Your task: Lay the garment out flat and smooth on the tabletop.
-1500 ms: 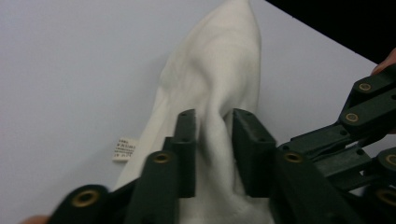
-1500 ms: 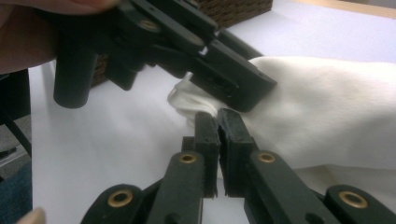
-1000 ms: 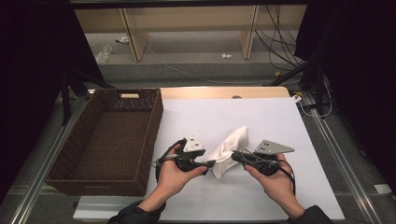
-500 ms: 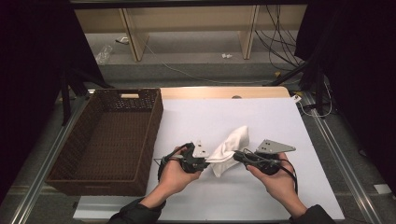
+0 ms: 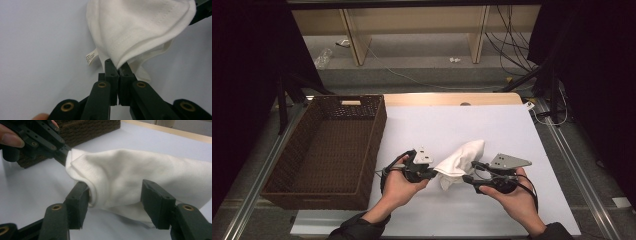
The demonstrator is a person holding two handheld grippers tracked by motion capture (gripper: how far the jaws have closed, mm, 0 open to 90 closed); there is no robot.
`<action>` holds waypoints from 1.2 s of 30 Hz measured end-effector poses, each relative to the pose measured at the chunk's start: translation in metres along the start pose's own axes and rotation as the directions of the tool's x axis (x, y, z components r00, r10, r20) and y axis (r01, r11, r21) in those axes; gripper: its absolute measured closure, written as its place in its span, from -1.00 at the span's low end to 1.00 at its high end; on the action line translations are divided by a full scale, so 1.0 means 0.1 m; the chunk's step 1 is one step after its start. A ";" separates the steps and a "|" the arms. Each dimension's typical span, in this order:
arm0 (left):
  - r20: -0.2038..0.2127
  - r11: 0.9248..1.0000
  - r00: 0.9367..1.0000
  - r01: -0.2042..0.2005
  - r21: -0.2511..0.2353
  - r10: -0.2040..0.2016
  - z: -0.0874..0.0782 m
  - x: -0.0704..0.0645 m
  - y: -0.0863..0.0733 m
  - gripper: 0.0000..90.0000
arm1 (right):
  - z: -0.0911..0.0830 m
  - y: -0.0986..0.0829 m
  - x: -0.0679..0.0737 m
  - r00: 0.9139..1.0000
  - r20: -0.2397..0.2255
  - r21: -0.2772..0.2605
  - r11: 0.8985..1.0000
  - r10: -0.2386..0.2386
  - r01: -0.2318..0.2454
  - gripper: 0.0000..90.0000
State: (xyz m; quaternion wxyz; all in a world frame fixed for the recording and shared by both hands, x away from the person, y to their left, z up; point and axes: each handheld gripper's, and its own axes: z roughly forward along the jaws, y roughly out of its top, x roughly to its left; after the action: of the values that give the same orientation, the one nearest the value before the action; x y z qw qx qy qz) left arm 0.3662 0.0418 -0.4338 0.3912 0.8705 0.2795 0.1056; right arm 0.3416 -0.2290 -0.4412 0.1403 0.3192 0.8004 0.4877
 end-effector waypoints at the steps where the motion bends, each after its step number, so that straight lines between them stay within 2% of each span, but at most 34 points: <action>1: -0.002 1.000 1.000 -0.005 -0.002 0.005 0.00 -0.01 0.01 0.95 | 0.01 0.00 0.01 1.000 -0.004 -0.002 1.000 -0.005 0.005 -0.09; 4: -0.042 0.999 0.998 -0.036 -0.004 0.036 -0.04 -0.02 0.03 0.95 | 0.01 0.03 0.06 1.000 -0.006 -0.002 1.000 -0.030 0.030 -0.05; 9: -0.068 0.998 0.997 -0.040 -0.053 0.037 -0.10 -0.03 0.10 0.94 | -0.05 0.17 0.12 0.997 -0.010 -0.042 0.996 -0.073 0.073 -0.06; 13: -0.084 0.995 0.996 -0.041 -0.090 0.034 -0.09 -0.07 0.14 0.95 | 0.03 0.24 0.20 0.993 -0.030 -0.043 0.993 -0.112 0.111 -0.09; 16: -0.091 0.991 0.995 -0.050 -0.125 0.039 -0.08 -0.11 0.17 0.95 | 0.14 0.26 0.24 0.991 -0.058 -0.019 0.993 -0.119 0.118 -0.14; 20: -0.101 0.985 0.994 -0.050 -0.167 0.033 -0.08 -0.11 0.20 0.94 | 0.31 0.24 0.25 0.992 -0.061 0.006 0.994 -0.109 0.110 -0.21; 23: -0.104 0.982 0.994 -0.044 -0.182 0.025 -0.07 -0.11 0.21 0.94 | 0.36 0.25 0.30 0.991 -0.084 0.006 0.995 -0.102 0.103 -0.27; 26: -0.099 0.980 0.995 -0.040 -0.193 0.021 -0.06 -0.12 0.22 0.94 | 0.39 0.25 0.37 0.990 -0.074 0.014 0.993 -0.117 0.118 -0.27; 27: -0.100 0.980 0.995 -0.042 -0.196 0.023 -0.06 -0.13 0.23 0.94 | 0.42 0.24 0.37 0.992 -0.062 0.023 0.993 -0.114 0.116 -0.21; 28: -0.097 0.979 0.995 -0.043 -0.199 0.024 -0.07 -0.14 0.23 0.94 | 0.45 0.22 0.36 0.994 -0.041 0.035 0.994 -0.106 0.107 -0.06; 30: -0.090 0.979 0.995 -0.052 -0.199 0.034 -0.07 -0.15 0.23 0.94 | 0.47 0.18 0.31 0.997 -0.010 0.048 0.996 -0.078 0.079 0.34; 32: -0.083 0.977 0.996 -0.058 -0.205 0.041 -0.06 -0.15 0.23 0.92 | 0.44 0.17 0.25 0.999 -0.001 0.053 0.998 -0.041 0.041 0.82; 34: -0.069 0.978 0.997 -0.053 -0.203 0.039 -0.06 -0.14 0.23 0.79 | 0.39 0.18 0.20 1.000 0.012 0.060 0.998 -0.026 0.025 0.91; 36: -0.065 0.979 0.997 -0.043 -0.197 0.031 -0.06 -0.14 0.23 0.50 | 0.34 0.19 0.15 0.999 0.036 0.046 0.999 -0.011 0.009 0.92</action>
State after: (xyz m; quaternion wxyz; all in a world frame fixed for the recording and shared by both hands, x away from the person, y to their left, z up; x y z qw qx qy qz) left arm 0.3614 0.0256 -0.4121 0.4651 0.8285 0.2634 0.1670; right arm 0.3556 -0.1893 -0.4401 0.1498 0.3272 0.8103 0.4624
